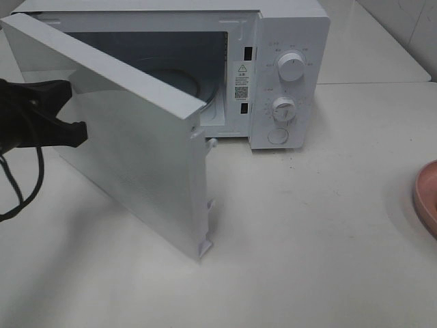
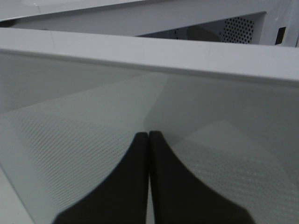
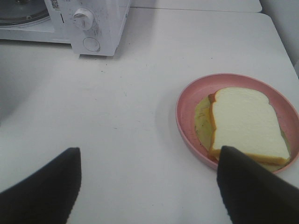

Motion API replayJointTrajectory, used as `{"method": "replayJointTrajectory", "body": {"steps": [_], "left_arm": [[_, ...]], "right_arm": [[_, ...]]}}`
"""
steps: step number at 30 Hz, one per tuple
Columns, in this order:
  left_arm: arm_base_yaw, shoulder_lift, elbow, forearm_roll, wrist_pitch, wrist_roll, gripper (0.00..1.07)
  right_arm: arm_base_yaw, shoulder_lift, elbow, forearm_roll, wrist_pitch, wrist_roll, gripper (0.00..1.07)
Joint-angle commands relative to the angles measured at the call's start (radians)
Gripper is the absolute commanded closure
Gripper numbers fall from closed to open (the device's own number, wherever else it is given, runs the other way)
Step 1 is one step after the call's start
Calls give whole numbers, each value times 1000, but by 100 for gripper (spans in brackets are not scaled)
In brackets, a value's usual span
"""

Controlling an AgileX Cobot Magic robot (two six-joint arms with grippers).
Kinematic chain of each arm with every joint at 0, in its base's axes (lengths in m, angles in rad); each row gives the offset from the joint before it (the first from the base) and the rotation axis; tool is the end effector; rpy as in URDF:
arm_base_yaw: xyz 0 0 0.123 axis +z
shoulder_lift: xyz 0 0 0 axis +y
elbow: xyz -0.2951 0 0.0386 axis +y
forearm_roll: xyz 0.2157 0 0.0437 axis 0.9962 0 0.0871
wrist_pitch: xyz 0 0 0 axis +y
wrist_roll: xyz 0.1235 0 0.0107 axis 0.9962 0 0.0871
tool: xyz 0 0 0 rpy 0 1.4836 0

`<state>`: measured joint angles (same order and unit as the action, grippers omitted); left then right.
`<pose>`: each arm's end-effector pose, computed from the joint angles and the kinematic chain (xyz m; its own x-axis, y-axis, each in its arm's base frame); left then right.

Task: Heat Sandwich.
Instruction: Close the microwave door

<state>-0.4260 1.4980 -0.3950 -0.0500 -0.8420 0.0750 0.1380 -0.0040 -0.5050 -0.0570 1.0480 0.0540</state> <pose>0.2526 -0.1096 0.2257 -0.1421 0.1102 -0.9837 0.3858 0.9214 0.0475 -0.0158 -0.0084 0.2496 -0.4341 -0.0346 -0.9002 -0.0823 0.9966 0.0015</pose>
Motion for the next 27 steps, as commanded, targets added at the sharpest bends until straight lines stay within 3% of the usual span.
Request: {"method": "replayJointTrajectory", "body": {"steps": [1, 4, 10, 14, 20, 27], "left_arm": [[-68, 53, -68, -66, -2, 32, 106], [-97, 77, -96, -92, -2, 46, 106], [-191, 160, -194, -255, 0, 122, 106], [-226, 195, -243, -314, 1, 148, 106], [-300, 301, -390, -447, 1, 229, 106], [-336, 373, -485, -494, 2, 261, 106]], "right_arm": [[2, -27, 1, -3, -11, -3, 31], [2, -27, 1, -3, -11, -3, 31], [2, -27, 1, -3, -11, -3, 31], [2, -27, 1, -3, -11, -3, 31], [2, -27, 1, -3, -11, -3, 31], [2, -27, 1, -3, -11, -3, 31]]}}
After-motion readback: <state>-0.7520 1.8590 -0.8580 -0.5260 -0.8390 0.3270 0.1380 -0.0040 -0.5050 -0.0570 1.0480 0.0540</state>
